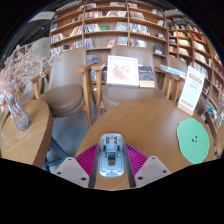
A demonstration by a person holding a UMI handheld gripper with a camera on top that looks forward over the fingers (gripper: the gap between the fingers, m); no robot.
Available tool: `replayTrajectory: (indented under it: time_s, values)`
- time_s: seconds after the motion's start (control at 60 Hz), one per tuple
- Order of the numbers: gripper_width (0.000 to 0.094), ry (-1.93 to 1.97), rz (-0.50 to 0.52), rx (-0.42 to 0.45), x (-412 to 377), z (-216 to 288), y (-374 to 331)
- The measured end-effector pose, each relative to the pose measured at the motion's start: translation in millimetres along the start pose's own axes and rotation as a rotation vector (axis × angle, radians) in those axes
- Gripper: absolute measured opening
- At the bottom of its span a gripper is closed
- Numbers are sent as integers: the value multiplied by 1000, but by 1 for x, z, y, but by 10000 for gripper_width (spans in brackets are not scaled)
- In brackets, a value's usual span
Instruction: Arrange mouse
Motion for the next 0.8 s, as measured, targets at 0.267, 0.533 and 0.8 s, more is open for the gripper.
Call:
replayTrajectory:
  time_s: [0.267, 0.533, 0.8]
  values:
    - [400, 61, 52, 79, 43, 47, -46]
    - [401, 6, -98, 167, 197, 90, -46]
    - [400, 61, -208, 19, 317, 31, 26]
Point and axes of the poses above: the point between the fingertips, and its own axes, seen from behind it with the camera up: x to the right, z up, y forward, the way the camera looks, the point moved 6 cm from there along -y, backward, against the way the camera looks, and after that the axes turned 8 degrees about -z, right-handed, at the moved point
